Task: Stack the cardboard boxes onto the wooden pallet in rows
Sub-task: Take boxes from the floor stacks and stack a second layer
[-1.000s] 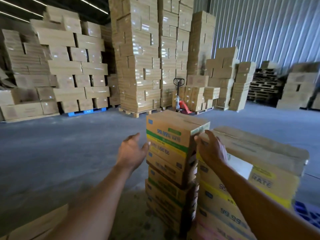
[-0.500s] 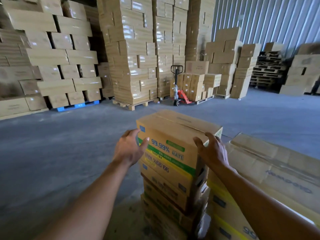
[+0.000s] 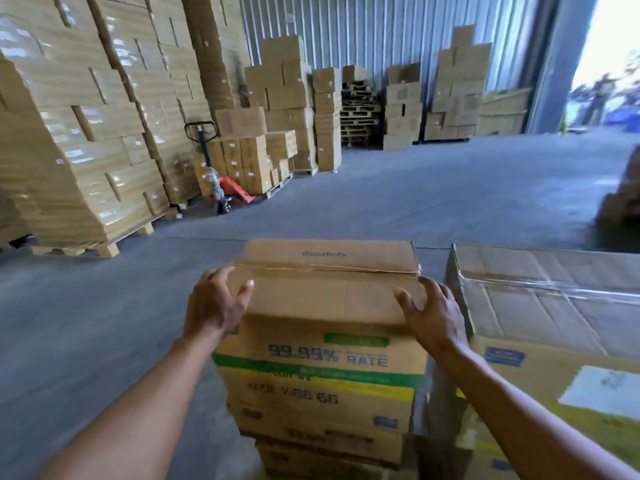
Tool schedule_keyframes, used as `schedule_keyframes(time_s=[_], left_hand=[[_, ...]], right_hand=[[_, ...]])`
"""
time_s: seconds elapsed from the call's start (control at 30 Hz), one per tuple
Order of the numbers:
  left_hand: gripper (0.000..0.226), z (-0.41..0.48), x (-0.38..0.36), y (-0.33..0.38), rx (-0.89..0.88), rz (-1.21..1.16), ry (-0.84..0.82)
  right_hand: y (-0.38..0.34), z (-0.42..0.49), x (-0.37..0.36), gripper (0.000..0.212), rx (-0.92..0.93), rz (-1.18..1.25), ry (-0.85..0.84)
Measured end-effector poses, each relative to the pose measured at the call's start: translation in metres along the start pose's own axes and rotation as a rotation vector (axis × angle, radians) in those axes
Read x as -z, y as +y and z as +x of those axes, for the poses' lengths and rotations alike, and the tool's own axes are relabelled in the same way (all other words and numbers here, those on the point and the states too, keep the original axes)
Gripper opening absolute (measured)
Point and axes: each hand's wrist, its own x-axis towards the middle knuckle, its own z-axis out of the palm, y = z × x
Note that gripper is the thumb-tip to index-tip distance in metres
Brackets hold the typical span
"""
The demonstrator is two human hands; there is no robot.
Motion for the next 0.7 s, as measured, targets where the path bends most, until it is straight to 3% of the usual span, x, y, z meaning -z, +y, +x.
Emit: schedule_keyframes(time_s=[0.2,0.43,0.7], left_hand=[[0.070,0.036,-0.025,-0.064,0.158,-0.006,-0.193],[0.101,0.051,-0.033,-0.093,0.374,-0.372,-0.169],[0.100,0.047,-0.040,-0.114,0.452,-0.756,-0.244]], right_hand=[[0.003,-0.016,-0.018,0.059,-0.291,0.081,0.000],[-0.001,-0.013,-0.041,0.066,-0.458,0.334,0.147],[0.005,-0.011,-0.045,0.067,-0.557,0.554,0.109]])
